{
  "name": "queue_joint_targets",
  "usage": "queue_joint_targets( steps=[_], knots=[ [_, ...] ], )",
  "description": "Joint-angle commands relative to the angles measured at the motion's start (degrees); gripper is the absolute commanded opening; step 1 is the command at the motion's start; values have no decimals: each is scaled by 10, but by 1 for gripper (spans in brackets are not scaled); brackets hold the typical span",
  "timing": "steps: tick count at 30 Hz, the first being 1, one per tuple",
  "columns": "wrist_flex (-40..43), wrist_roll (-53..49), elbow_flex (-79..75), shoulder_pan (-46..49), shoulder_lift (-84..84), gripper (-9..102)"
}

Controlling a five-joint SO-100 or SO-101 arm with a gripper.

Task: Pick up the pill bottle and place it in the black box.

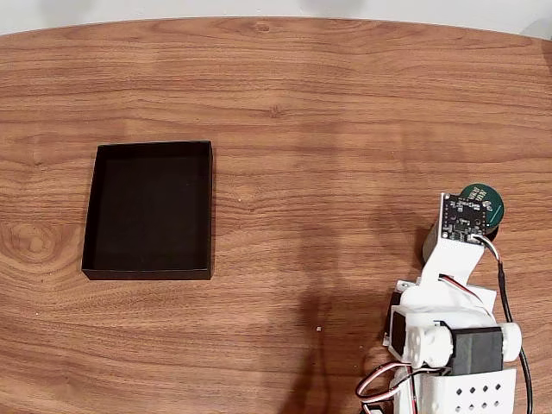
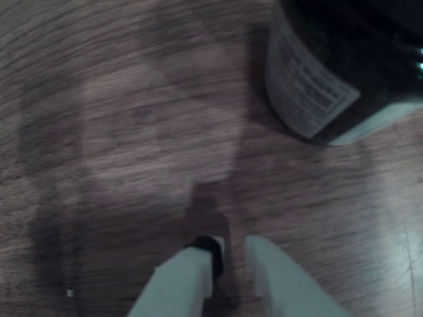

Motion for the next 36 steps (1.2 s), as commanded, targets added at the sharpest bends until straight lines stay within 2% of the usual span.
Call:
queue_joint_targets(
  steps=[1,12,21,29,36],
  knots=[
    [96,-14,-9,8,0,0],
    [96,-14,-9,8,0,1],
    [94,29,-9,-9,-7,2],
    [47,61,-10,1,-50,11],
    [-5,62,-36,4,-99,11]
  ],
)
